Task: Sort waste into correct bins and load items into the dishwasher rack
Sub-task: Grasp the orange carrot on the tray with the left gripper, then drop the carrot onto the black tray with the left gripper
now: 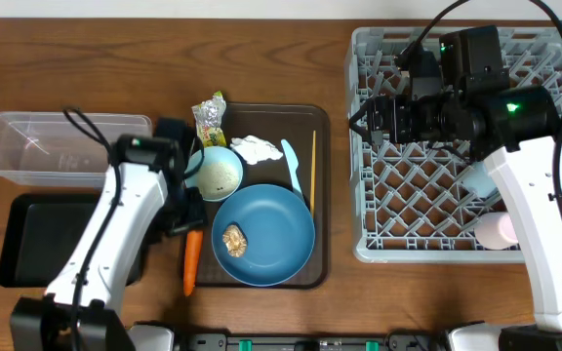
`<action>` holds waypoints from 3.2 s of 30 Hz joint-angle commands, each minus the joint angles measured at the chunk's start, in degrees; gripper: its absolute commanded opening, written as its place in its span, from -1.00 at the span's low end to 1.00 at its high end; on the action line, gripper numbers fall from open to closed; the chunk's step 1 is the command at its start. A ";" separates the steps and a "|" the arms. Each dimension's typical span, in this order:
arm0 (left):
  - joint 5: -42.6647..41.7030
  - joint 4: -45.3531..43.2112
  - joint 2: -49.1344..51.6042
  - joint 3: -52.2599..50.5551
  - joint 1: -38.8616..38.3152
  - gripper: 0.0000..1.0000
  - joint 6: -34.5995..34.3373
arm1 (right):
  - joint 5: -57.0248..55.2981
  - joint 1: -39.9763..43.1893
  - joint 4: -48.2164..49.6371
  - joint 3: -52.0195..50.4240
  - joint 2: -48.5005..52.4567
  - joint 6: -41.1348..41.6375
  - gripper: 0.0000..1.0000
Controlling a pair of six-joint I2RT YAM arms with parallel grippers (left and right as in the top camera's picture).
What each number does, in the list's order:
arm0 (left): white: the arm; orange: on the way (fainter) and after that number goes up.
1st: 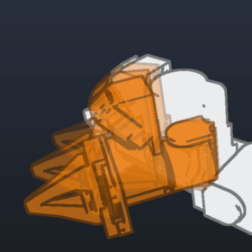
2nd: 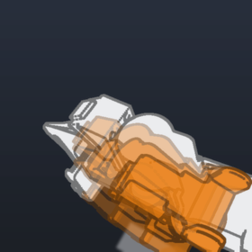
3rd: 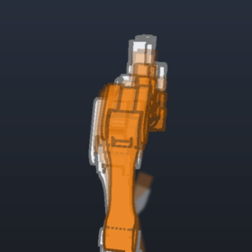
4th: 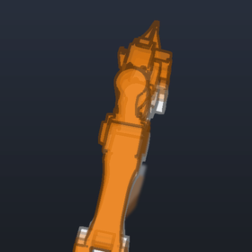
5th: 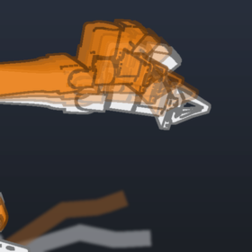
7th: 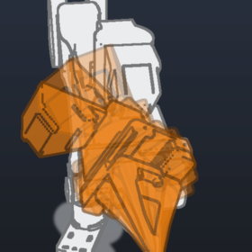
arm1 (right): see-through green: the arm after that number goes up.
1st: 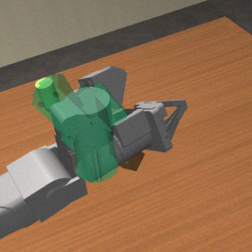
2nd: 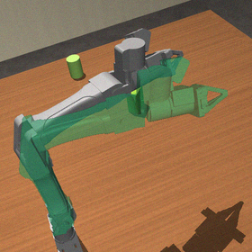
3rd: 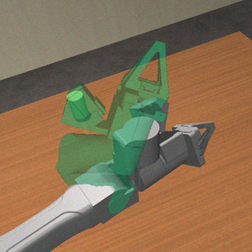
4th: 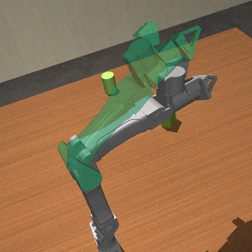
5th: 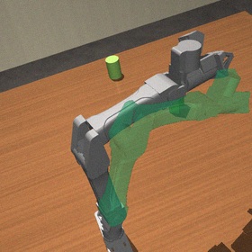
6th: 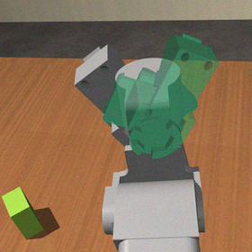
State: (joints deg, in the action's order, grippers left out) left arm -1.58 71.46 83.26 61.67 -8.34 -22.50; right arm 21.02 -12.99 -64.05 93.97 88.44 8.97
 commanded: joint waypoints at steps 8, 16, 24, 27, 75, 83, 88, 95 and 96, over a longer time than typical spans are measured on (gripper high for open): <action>-2.32 -13.79 -6.16 -15.63 0.28 -0.04 -1.11 | -0.28 -0.22 0.04 -0.02 0.07 -0.26 0.93; -2.29 -20.35 -6.16 -19.58 0.28 -0.04 1.68 | -0.28 -0.22 0.02 -0.02 0.07 -0.26 0.93; -2.29 -23.04 -6.14 -21.46 0.28 -0.07 3.41 | -0.28 -0.20 -0.02 -0.02 0.07 -0.26 0.93; -2.80 -25.14 -6.12 -23.12 0.28 -0.06 3.45 | -0.31 -0.20 0.00 -0.02 0.07 -0.26 0.93; 6.67 -10.86 -12.76 -5.62 15.89 -0.87 -3.43 | -0.26 -0.20 0.09 -0.02 0.07 -0.26 0.99; 6.78 -14.05 -11.21 -8.98 37.20 -0.87 -16.06 | -0.24 -0.20 0.00 -0.02 0.07 -0.24 0.98; 6.73 -18.82 -10.60 -12.76 43.54 -0.86 -19.98 | -0.22 -0.20 -0.02 -0.02 0.07 -0.24 0.98; 6.80 -23.28 -10.60 -18.16 44.44 -0.67 -22.62 | -0.24 -0.20 -0.09 -0.02 0.07 -0.24 0.99; 6.80 -23.43 -10.60 -18.51 44.44 -0.40 -22.62 | -0.24 -0.20 -0.17 -0.02 0.07 -0.24 0.99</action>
State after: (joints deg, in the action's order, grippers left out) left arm 4.49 48.31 72.34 44.25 35.79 -42.98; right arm 20.95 -12.99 -64.05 93.97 88.44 8.97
